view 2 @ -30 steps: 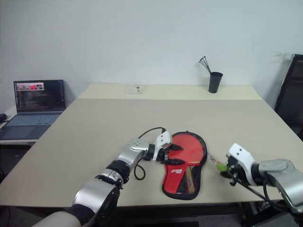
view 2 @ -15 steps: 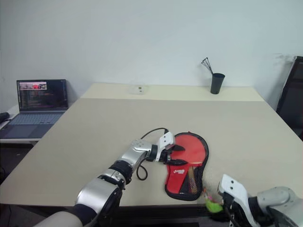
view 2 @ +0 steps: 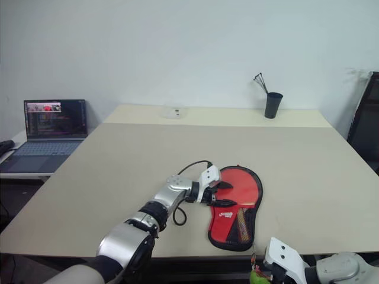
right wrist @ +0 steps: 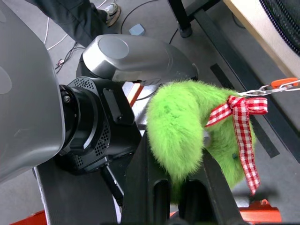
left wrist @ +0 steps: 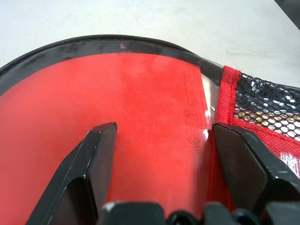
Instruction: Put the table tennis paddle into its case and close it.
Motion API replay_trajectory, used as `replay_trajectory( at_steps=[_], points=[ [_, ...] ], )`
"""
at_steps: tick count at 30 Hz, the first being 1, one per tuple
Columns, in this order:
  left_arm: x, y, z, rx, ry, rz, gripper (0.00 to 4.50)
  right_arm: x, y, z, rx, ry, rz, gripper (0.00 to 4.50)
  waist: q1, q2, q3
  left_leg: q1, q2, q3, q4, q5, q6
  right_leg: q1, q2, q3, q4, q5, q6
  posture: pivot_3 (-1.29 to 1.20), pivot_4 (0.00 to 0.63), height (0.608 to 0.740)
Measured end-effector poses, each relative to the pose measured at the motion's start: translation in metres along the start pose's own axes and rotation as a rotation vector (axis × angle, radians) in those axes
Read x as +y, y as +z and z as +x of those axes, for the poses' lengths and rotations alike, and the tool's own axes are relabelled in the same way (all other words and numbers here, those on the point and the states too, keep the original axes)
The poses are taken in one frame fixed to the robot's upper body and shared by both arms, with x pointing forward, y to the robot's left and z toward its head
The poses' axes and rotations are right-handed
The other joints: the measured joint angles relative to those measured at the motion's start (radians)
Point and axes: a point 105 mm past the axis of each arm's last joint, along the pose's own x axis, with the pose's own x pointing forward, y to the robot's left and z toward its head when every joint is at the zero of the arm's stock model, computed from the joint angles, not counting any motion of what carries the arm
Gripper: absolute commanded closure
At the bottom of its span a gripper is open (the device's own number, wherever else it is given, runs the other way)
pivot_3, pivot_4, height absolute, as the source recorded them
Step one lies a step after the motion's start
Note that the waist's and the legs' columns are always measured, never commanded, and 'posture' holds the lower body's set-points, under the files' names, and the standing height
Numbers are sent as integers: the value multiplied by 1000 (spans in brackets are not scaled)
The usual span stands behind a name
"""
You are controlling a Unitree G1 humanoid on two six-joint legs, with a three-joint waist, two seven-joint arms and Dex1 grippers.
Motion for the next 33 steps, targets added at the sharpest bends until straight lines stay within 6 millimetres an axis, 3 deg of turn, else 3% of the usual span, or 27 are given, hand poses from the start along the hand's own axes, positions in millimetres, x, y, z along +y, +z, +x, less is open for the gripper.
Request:
replay_trajectory(
  at_steps=[6, 13, 18, 21, 24, 29, 33],
  points=[
    [0, 1, 1, -3, 7, 0, 960, 4, -4, -3, 12, 23, -18, 2764, 1, 0, 0, -1, 0, -1, 0, 0, 0, 0, 0, -1, 0, 0, 0, 0, 150, 740],
    [0, 2, 3, -14, 16, -5, 960, -18, 12, -21, -35, -37, -72, 2764, 1, -1, 1, -1, -1, -2, 1, 0, 0, 0, -1, -2, -1, 0, 1, 0, 150, 740],
    [4, 5, -6, -51, 40, 2, 960, -64, 48, -48, -151, -205, -162, 2764, -1, -1, 1, -3, 0, -2, 1, 0, 0, -1, -1, -2, 0, 0, 1, 0, 150, 740],
    [11, 12, -25, -116, 80, 19, 960, -95, 75, -67, -258, -338, -218, 2764, -14, -1, 2, -4, 0, -2, -1, 0, 0, -3, 0, -1, -1, 0, 1, 0, 150, 740],
    [13, 15, -55, -167, 134, 26, 960, -114, 94, -71, -362, -389, -246, 2764, -23, 0, 2, -4, 2, -3, -1, 0, 0, -4, 2, 1, 1, -2, 1, 0, 150, 740],
    [8, 7, -127, -208, 321, -43, 960, -138, 134, -64, -566, -416, -272, 2764, -44, 2, 4, -3, 3, -6, -1, 0, 0, -5, 3, 3, 3, -2, 1, 0, 150, 740],
    [-6, -5, -177, -192, 476, -111, 960, -156, 141, -65, -603, -430, -251, 2764, -40, 3, 4, -3, 2, -6, -1, 0, 0, -4, 1, 2, 3, -2, 1, 0, 150, 740]
  ],
)
